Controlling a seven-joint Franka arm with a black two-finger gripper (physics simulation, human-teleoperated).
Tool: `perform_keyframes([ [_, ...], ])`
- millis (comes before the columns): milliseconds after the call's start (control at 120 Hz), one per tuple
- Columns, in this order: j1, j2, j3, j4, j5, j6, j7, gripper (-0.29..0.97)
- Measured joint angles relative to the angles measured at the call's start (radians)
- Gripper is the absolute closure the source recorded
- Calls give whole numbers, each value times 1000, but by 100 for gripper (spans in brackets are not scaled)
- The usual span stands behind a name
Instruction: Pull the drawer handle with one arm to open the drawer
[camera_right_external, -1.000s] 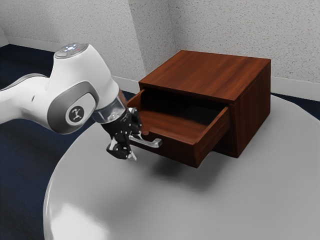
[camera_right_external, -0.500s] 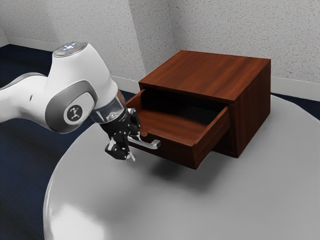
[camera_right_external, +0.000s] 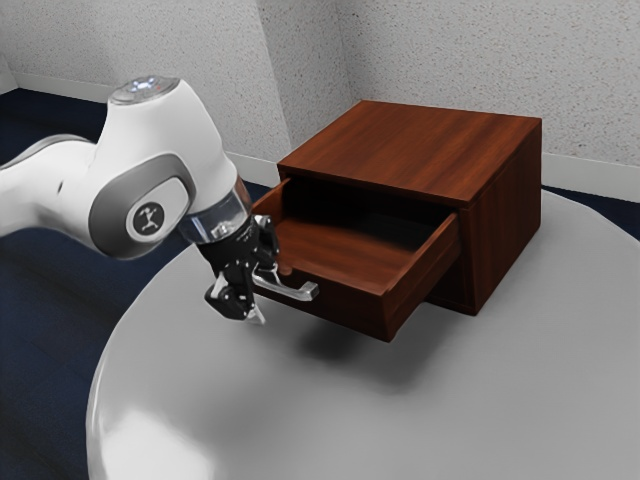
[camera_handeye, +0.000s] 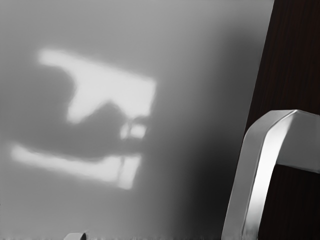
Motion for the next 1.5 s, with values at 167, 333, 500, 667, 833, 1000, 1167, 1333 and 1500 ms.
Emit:
perform_keyframes([
  [167, -3, -1, -2, 8, 0, -10, 4, 32],
  [333, -4, -6, -16, 24, 1, -28, 7, 33],
  [500, -3, -18, -18, 25, 0, -47, 10, 40],
  [667, -4, -29, -30, 49, 0, -64, 10, 44],
  [833, -5, -31, -49, 79, 1, -89, 9, 49],
  [1000, -5, -23, -83, 186, 0, -138, -8, 36],
  [1167, -7, 0, -122, 315, 0, -216, -11, 18],
  [1333, 53, 117, -38, 485, -5, -271, 371, 9],
  [1500, 166, 153, -103, 499, -3, -333, 717, 6],
])
